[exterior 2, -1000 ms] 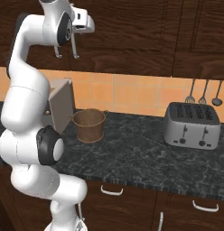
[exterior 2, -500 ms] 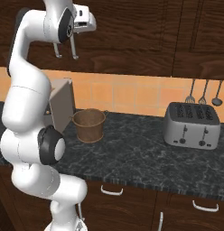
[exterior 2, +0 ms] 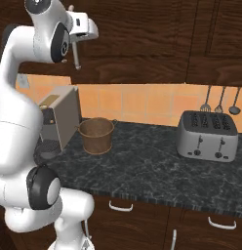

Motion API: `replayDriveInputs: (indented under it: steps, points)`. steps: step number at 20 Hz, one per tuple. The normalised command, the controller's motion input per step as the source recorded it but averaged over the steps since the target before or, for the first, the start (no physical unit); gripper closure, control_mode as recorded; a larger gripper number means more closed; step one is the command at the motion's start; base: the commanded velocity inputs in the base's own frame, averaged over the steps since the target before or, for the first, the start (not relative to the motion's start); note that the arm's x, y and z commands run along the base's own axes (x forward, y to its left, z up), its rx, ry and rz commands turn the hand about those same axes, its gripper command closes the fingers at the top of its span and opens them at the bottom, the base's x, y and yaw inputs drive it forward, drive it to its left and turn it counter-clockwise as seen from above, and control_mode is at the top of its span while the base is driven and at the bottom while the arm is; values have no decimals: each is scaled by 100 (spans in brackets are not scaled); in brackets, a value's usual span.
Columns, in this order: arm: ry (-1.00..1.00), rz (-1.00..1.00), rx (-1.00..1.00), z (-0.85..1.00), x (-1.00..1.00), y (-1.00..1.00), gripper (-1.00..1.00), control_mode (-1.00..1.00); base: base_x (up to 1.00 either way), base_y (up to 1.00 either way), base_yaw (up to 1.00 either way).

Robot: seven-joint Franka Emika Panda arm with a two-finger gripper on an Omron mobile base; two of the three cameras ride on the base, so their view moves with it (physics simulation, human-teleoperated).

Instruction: Open the cabinet, pick up the bread from the cabinet and place it in the basket. Then move the basket to the dining counter.

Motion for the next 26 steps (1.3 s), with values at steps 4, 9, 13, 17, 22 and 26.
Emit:
replayDriveInputs:
  steps: [4, 9, 13, 17, 22, 26]
  points:
    - [-1, 8, 11, -1, -100, -97, 100, -100, 0, 0, 0]
    - [-3, 15, 14, 0, -100, -100, 100, -100, 0, 0, 0]
    - [3, 10, 12, -4, -100, -100, 100, -100, 0, 0, 0]
    - [1, 2, 9, -28, -83, -92, 100, -100, 0, 0, 0]
    - [2, -1, 3, -1, -33, -29, -100, -100, 0, 0, 0]
    - [-2, -16, 0, -1, -80, -1, -100, -100, 0, 0, 0]
